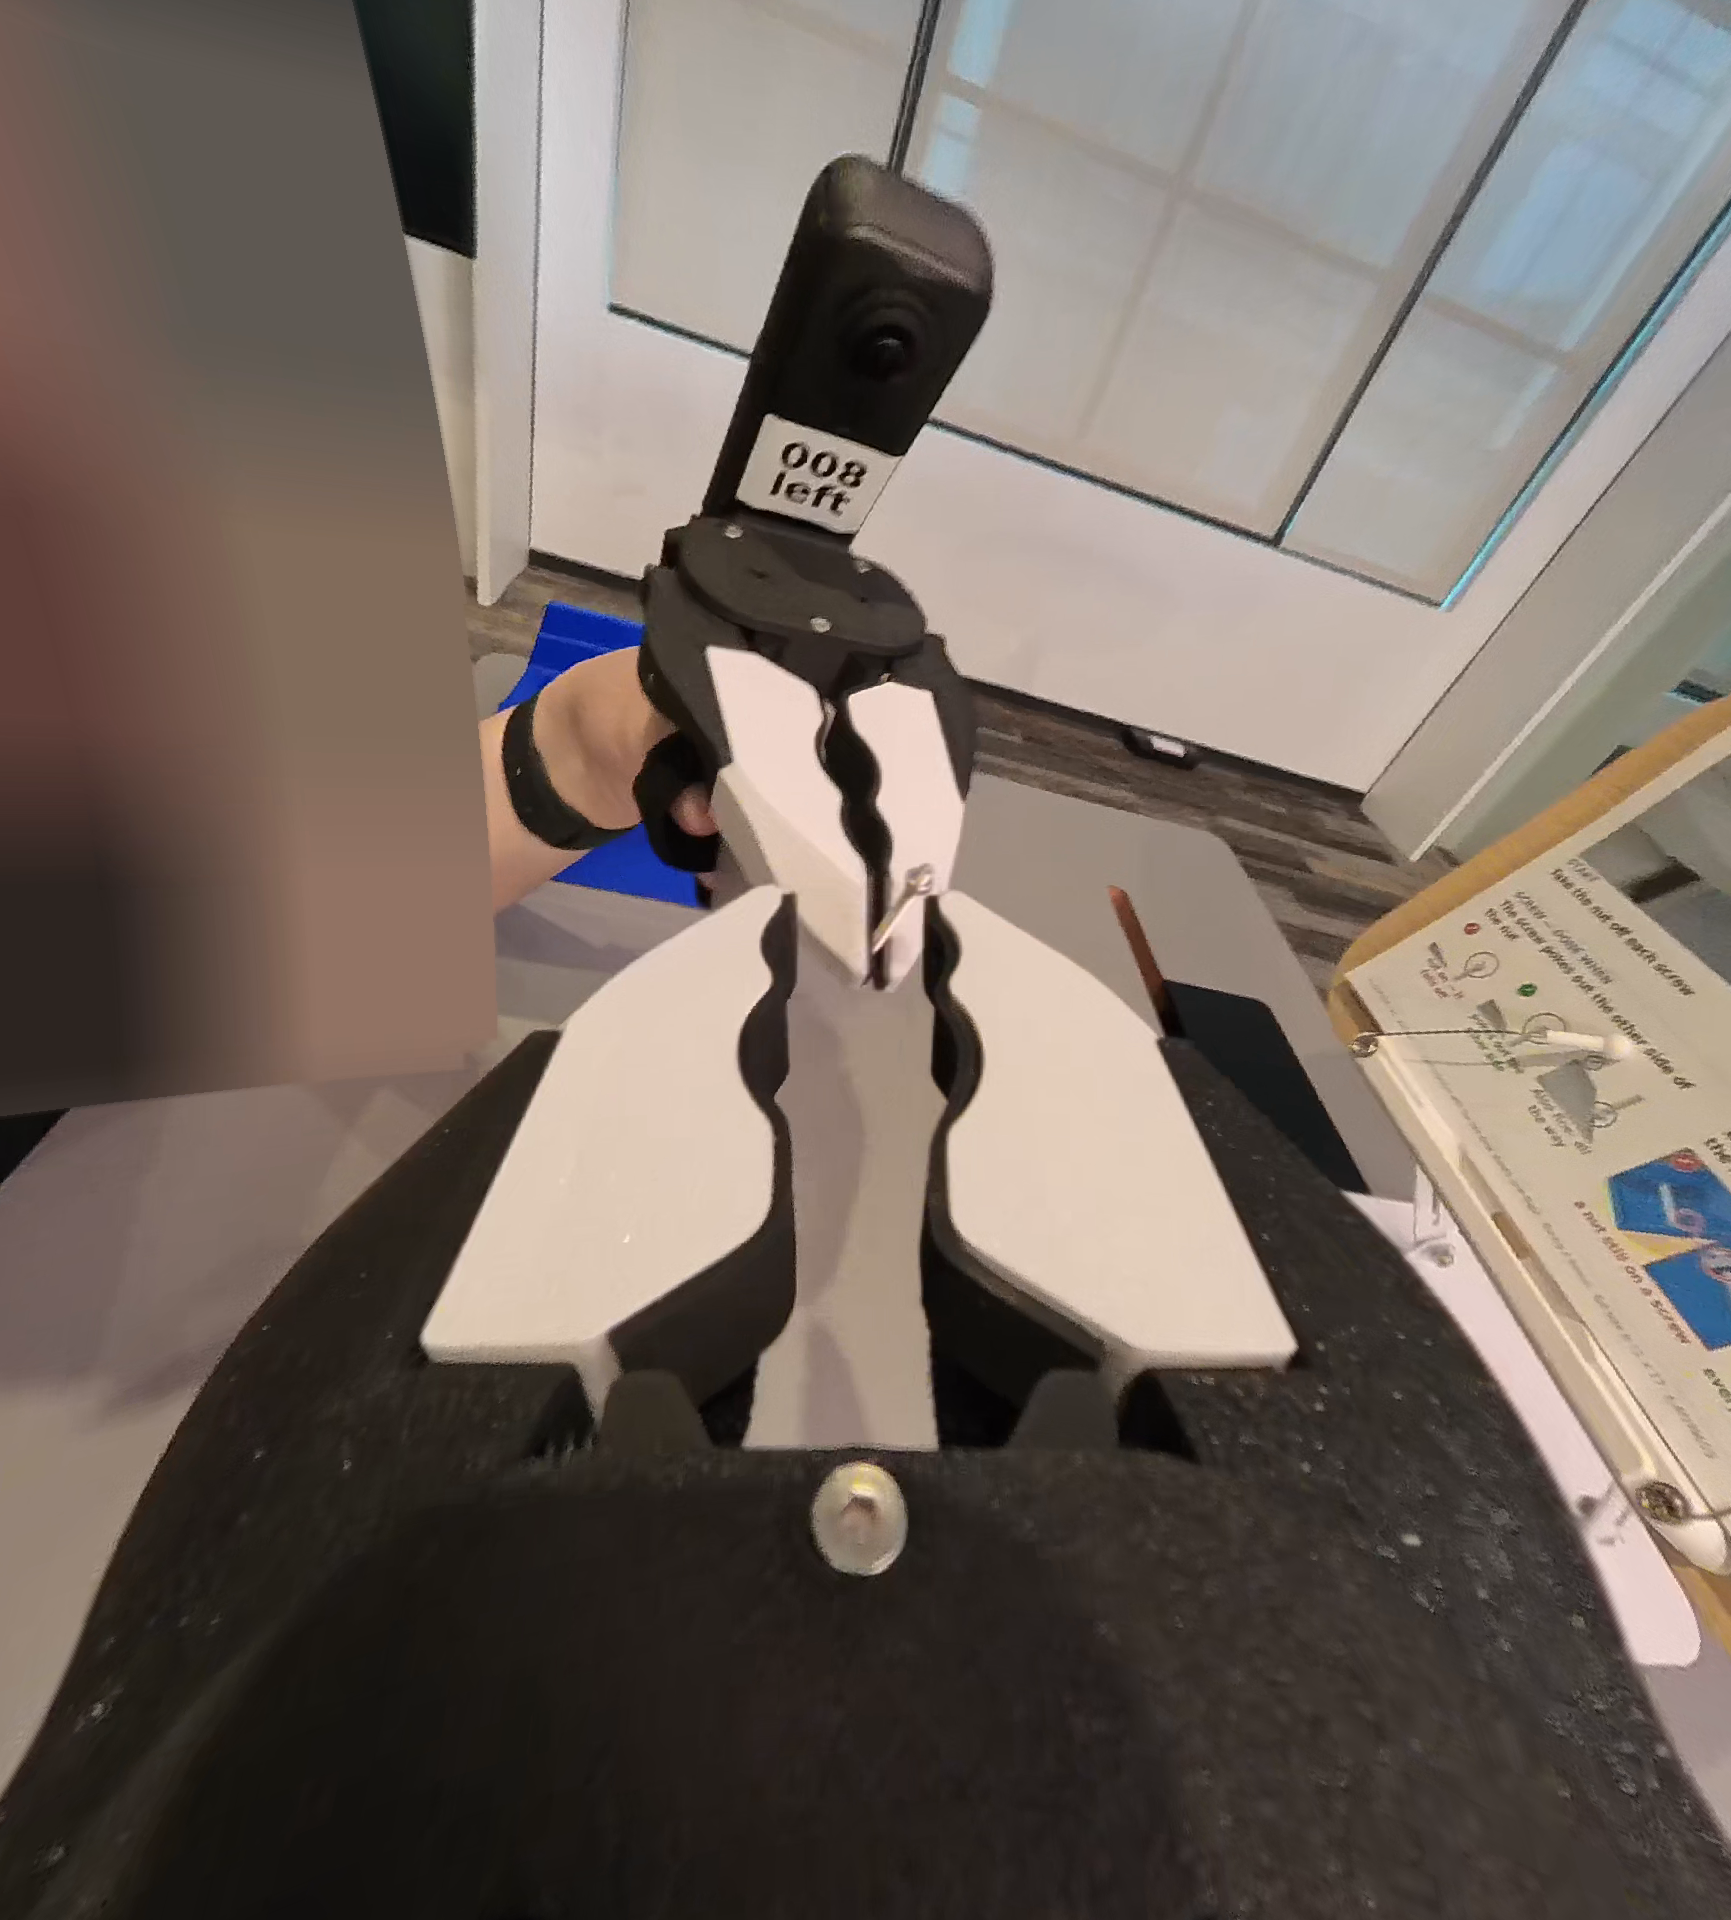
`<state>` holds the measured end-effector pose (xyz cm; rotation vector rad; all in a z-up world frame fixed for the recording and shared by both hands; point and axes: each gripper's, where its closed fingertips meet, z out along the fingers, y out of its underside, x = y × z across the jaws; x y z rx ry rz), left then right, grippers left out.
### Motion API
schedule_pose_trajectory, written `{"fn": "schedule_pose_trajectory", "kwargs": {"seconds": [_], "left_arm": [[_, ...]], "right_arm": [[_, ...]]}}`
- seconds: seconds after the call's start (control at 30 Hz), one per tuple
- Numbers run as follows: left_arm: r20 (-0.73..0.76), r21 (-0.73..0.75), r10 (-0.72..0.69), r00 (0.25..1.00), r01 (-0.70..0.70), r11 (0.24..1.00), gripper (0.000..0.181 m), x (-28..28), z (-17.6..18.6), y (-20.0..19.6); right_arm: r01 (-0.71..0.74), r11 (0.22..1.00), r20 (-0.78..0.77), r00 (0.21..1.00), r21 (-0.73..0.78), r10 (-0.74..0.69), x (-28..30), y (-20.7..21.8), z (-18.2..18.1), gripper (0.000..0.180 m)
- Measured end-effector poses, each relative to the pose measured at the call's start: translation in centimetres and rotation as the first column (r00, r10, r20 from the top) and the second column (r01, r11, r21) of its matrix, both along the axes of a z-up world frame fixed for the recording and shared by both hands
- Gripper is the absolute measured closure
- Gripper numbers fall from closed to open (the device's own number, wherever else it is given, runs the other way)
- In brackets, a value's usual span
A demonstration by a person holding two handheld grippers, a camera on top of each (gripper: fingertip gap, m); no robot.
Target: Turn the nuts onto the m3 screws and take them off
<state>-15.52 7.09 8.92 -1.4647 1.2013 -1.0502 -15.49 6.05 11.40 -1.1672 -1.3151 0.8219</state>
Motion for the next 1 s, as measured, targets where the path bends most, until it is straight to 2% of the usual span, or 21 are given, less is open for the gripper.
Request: {"fn": "schedule_pose_trajectory", "kwargs": {"seconds": [0.13,0.23,0.33,0.4,0.47,0.6,0.67,0.77,1.0], "left_arm": [[-0.011,0.019,-0.009,1.000,0.009,1.000,0.179,0.4,-0.1,-0.4],[-0.011,0.014,-0.004,1.000,0.004,1.000,0.179,0.3,-0.2,-0.2],[-0.010,0.012,0.017,1.000,-0.017,1.000,0.179,-0.1,-0.2,0.3],[0.004,-0.003,0.000,1.000,0.000,1.000,0.179,0.0,0.0,0.0],[-0.001,0.003,-0.003,1.000,0.003,1.000,0.179,0.1,0.0,-0.1],[-0.010,0.008,0.008,1.000,-0.008,1.000,0.179,0.1,-0.2,0.1],[-0.004,0.005,0.016,1.000,-0.016,1.000,0.179,-0.1,-0.1,0.3],[0.008,-0.004,0.001,1.000,-0.001,1.000,0.179,-0.1,0.1,0.1],[-0.003,0.003,0.011,1.000,-0.011,1.000,0.179,0.1,-0.1,0.2]], "right_arm": [[0.007,1.000,0.001,1.000,-0.014,-0.007,-0.6,0.3,-0.3,0.149],[-0.016,1.000,0.039,0.999,-0.006,0.016,-0.8,-0.2,-0.8,0.150],[-0.014,1.000,0.050,0.999,-0.004,0.014,-0.3,-0.2,-0.9,0.159],[0.025,1.000,0.017,1.000,-0.012,-0.025,-0.2,0.6,-0.5,0.155],[0.006,1.000,-0.001,1.000,-0.028,-0.006,-0.6,0.5,-0.5,0.151],[-0.006,1.000,0.037,0.999,0.000,0.006,-1.0,0.1,-1.0,0.147],[-0.041,0.999,0.057,0.997,-0.016,0.042,-0.7,-0.5,-1.2,0.161],[0.017,1.000,0.011,1.000,-0.015,-0.017,-0.6,0.6,-0.5,0.154],[-0.005,1.000,0.048,0.999,-0.003,0.005,-1.1,0.2,-1.2,0.149]]}}
